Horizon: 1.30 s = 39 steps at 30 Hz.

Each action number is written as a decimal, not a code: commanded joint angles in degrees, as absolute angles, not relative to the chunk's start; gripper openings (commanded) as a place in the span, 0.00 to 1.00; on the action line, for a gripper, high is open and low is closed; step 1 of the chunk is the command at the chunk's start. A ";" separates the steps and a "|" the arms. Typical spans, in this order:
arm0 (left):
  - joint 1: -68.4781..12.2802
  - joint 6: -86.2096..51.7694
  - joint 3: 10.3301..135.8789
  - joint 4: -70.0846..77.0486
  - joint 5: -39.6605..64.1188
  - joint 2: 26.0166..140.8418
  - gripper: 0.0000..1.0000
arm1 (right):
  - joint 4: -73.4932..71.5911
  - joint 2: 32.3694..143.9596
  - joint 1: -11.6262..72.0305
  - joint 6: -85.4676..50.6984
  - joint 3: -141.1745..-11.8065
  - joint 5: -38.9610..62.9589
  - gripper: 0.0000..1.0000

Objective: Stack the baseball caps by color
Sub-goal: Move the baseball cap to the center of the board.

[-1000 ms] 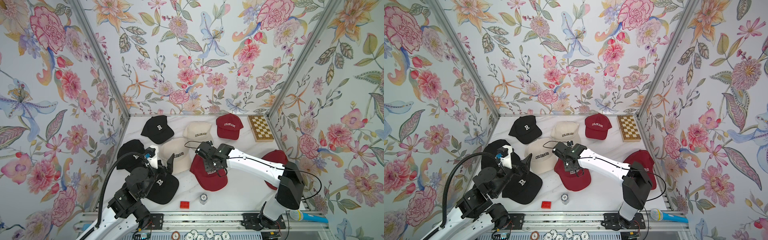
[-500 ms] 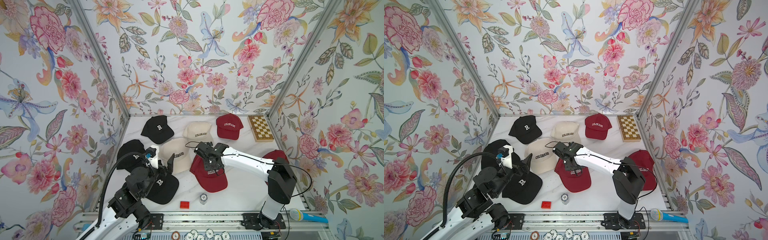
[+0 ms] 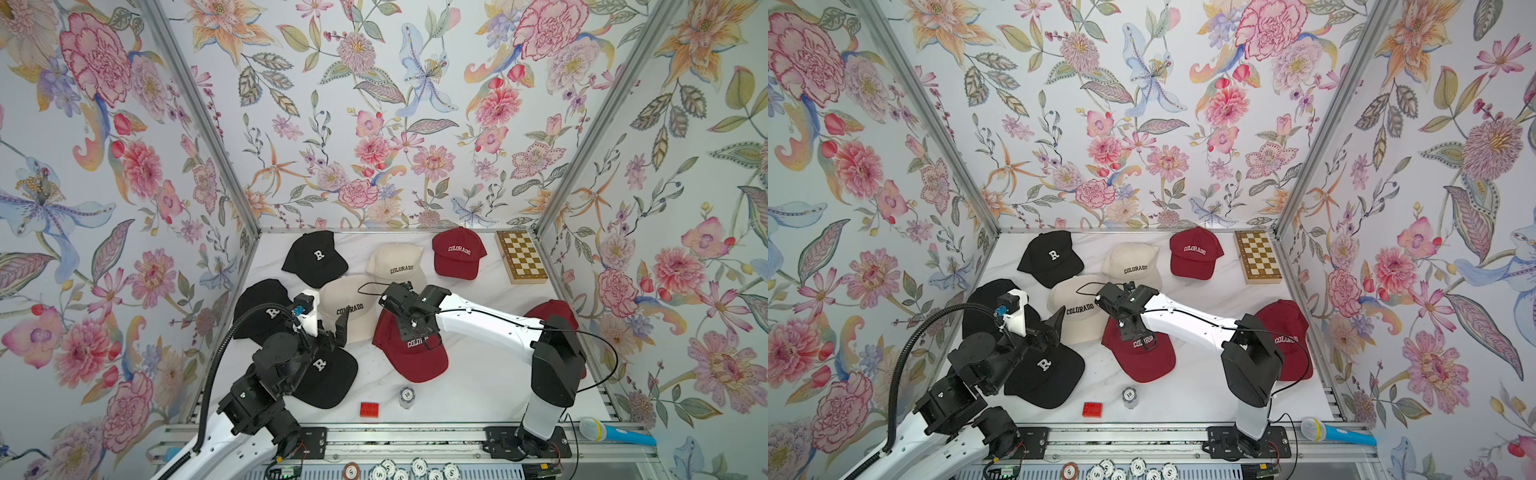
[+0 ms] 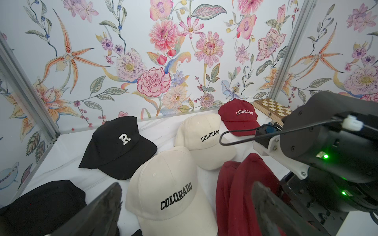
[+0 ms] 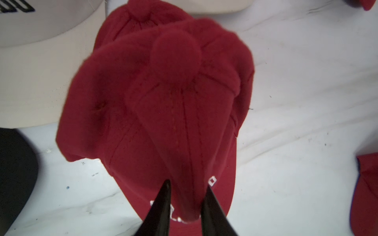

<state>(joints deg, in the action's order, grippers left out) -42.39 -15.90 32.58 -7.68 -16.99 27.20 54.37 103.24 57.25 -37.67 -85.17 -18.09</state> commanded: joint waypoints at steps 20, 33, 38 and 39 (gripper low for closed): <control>-42.82 -19.07 31.92 -5.66 -18.32 27.70 1.00 | 54.89 98.83 59.29 -24.71 -86.83 -16.06 0.15; -42.80 -20.83 32.26 -6.68 -19.70 27.63 1.00 | 54.78 104.91 55.77 -27.32 -86.22 -17.31 0.40; -42.83 -20.83 32.49 -6.44 -20.01 28.28 1.00 | 53.56 106.15 54.41 -26.75 -85.49 -17.10 0.40; -42.81 -20.83 32.60 -6.42 -19.99 28.46 1.00 | 53.02 106.29 54.15 -26.41 -85.06 -16.85 0.40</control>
